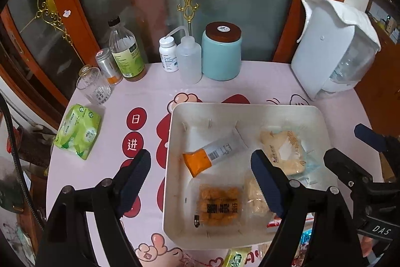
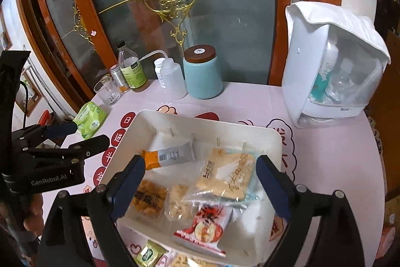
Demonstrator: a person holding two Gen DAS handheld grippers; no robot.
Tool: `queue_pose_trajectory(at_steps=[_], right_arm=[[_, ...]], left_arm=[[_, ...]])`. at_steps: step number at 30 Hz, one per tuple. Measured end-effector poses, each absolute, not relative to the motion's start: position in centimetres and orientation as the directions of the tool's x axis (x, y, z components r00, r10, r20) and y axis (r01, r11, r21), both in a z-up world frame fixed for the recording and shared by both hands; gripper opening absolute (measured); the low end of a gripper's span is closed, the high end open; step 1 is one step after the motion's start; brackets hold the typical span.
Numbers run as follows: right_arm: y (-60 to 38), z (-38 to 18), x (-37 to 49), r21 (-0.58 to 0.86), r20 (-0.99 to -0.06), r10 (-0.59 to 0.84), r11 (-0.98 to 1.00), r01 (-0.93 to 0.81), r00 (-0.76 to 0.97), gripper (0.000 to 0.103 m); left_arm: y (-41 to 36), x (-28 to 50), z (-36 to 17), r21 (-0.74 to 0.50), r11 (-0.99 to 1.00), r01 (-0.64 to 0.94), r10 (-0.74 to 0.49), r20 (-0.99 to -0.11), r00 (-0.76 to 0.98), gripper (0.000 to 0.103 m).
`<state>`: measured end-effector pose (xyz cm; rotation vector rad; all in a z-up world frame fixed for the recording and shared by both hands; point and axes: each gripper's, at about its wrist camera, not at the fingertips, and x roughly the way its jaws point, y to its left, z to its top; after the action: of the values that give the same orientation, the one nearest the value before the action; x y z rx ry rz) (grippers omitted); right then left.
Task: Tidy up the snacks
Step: 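Open both grippers and withdraw them from the tray toward the remaining snacks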
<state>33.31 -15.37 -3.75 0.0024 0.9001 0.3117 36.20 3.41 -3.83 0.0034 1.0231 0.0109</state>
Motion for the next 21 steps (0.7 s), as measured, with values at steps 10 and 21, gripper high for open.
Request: queue_pose_trajectory(at_steps=[10,21], right_arm=[[-16.0,-1.5,26.1,0.082,-0.771,0.223,0.964,-0.254,0.597,0.091],[-17.8,-0.9,17.1,0.055,-0.779,0.155,0.982,-0.18,0.608,0.091]], left_arm=[[2.7,30.7,-1.2,0.034,0.997,0.071,-0.011,-0.832,0.555,0.081],[2.0,21.6,0.6,0.024,0.983,0.184,-0.083,-0.83,0.551,0.082]])
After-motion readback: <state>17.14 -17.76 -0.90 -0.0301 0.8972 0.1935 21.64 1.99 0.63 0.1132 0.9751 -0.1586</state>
